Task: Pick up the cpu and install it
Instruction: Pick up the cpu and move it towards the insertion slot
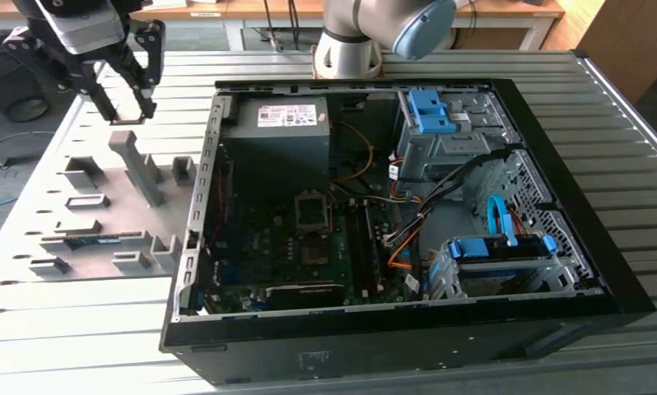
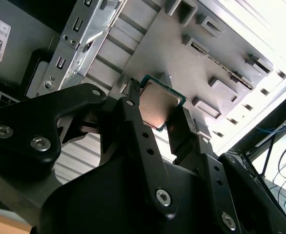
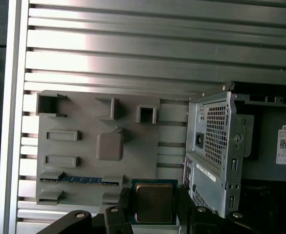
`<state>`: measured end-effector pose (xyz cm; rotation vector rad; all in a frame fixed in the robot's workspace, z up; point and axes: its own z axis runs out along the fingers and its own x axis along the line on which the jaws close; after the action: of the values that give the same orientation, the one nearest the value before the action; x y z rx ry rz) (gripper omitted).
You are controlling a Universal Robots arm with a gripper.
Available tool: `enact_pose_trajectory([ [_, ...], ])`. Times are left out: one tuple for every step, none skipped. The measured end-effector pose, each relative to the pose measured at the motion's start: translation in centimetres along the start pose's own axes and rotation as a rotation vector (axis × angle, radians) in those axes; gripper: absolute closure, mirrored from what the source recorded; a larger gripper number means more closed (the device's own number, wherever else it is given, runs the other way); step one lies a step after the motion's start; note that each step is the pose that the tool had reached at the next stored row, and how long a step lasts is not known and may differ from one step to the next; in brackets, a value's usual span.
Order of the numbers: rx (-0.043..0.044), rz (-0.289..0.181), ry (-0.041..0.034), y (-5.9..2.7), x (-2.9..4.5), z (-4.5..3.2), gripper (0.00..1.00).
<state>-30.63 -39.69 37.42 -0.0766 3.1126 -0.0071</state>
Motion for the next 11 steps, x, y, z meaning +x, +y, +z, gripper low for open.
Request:
enact_pose_trajectory([
  [-0.0001, 0.000, 0.0000, -0.01, -0.27, 0.01, 0.53],
  [0.0000, 0.000, 0.0001, -0.03, -0.57, 0.02, 0.53],
  [0.0000, 0.000, 0.0003, -0.04, -0.84, 0.03, 0.53],
  [0.0000, 0.000, 0.0004, -0.05, -1.12, 0.04, 0.53],
  [0.0000, 0.000, 0.0004, -0.07, -1.38, 0.04, 0.53],
  [0.0000, 0.000, 0.0005, -0.08, -1.63, 0.05, 0.53],
  [0.0000, 0.000, 0.0006, -0.09, -1.88, 0.06, 0.53],
  [0.0000, 0.000, 0.0006, -0.11, -2.14, 0.07, 0.53],
  [-0.0001, 0.000, 0.0006, -0.12, -2.39, 0.09, 0.53],
  [0.0000, 0.000, 0.0007, -0.13, -2.63, 0.09, 0.53],
  [0.0000, 0.000, 0.0007, -0.14, -2.86, 0.10, 0.53],
])
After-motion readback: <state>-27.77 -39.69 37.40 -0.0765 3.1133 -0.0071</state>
